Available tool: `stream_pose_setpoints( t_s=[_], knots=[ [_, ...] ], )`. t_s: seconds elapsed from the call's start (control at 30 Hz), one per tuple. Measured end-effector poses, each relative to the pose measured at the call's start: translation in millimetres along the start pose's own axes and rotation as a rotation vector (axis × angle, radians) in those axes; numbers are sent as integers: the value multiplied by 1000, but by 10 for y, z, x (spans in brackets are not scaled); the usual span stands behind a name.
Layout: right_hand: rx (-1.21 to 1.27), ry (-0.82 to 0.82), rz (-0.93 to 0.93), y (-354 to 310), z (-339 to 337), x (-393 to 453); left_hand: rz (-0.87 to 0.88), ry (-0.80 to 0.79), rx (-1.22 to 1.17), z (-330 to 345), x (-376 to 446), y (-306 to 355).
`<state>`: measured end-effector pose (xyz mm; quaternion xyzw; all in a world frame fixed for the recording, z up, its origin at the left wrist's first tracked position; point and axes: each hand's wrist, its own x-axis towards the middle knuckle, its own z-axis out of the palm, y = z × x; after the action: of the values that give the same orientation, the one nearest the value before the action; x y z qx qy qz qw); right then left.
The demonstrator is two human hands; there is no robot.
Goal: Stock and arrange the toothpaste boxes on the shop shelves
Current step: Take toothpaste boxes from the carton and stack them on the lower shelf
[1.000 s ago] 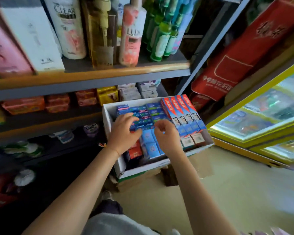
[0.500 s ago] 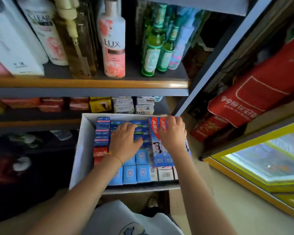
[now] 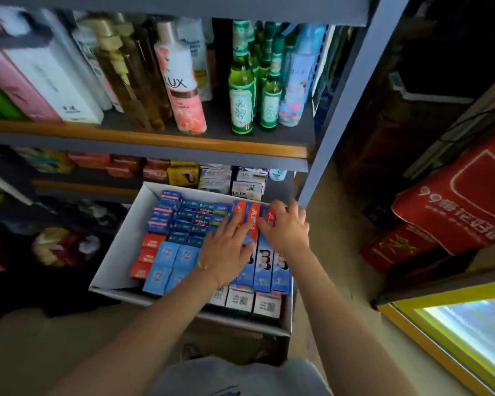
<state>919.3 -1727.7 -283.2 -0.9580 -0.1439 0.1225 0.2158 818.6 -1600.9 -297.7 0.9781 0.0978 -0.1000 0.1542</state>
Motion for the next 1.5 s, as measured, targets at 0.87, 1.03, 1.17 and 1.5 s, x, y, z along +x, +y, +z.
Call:
stream_pose_setpoints(
  t_s=[0.87, 1.03, 1.17, 1.5],
  knots=[
    [572, -244, -131, -349, -458, -64, -150, 162, -837, -441, 11, -97],
    [1016, -360, -73, -941, -465, -183, -273, -198, -1825, -783, -307, -203],
    [1004, -313, 9, -1493, -170, -368, -292, -108, -1910, -912, -574, -642],
    [883, -453, 96, -3593, 1029, -1106, -395, 294, -1901, -1215, -1703, -2910]
  ],
)
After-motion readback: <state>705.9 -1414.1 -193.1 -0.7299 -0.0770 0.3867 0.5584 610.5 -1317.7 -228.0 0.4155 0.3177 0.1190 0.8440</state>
